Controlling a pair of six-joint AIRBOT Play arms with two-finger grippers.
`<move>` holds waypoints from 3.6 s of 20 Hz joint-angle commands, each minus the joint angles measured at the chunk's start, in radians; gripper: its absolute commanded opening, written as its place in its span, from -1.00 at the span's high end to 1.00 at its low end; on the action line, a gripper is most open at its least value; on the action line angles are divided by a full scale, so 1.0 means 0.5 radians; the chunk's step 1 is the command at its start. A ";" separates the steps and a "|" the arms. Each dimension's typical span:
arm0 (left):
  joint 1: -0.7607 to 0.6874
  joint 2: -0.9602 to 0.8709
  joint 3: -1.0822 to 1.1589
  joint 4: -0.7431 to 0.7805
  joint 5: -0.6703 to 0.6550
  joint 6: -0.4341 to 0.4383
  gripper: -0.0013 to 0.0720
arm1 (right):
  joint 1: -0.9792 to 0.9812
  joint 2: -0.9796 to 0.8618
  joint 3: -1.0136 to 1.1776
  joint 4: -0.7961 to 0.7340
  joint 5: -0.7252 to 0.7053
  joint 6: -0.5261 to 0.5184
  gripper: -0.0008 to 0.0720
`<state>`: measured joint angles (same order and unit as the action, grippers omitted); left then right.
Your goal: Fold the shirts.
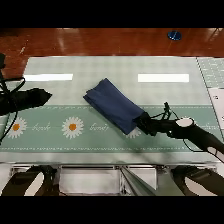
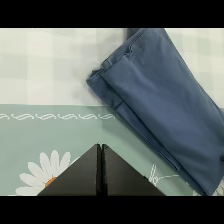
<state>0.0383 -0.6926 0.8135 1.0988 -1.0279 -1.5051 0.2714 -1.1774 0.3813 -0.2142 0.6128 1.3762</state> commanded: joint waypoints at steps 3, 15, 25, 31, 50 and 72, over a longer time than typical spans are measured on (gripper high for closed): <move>-0.003 -0.001 -0.001 0.000 -0.001 0.000 0.91 | 0.079 -0.455 0.362 -0.095 0.198 -0.196 0.54; -0.003 -0.001 -0.001 -0.014 -0.004 0.001 0.91 | -0.013 -0.427 2.006 -1.379 0.822 0.272 0.92; -0.015 0.002 -0.001 -0.036 0.008 0.002 0.91 | -0.900 -0.333 2.875 -1.462 1.774 0.422 0.92; -0.015 0.001 0.000 -0.037 0.167 0.001 0.91 | -1.519 -0.064 2.873 -1.794 2.196 0.520 0.92; -0.016 -0.002 -0.001 -0.090 0.217 0.002 0.91 | -2.692 1.084 0.819 -3.367 2.412 0.645 0.92; -0.500 -0.649 1.398 -0.131 0.042 0.255 0.92 | -1.120 0.453 1.898 -1.320 1.013 0.050 0.92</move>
<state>-0.0940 -0.9596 1.3827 1.0168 -0.9562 -1.4246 -0.6453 -0.8230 1.2011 -0.9524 1.1748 1.4570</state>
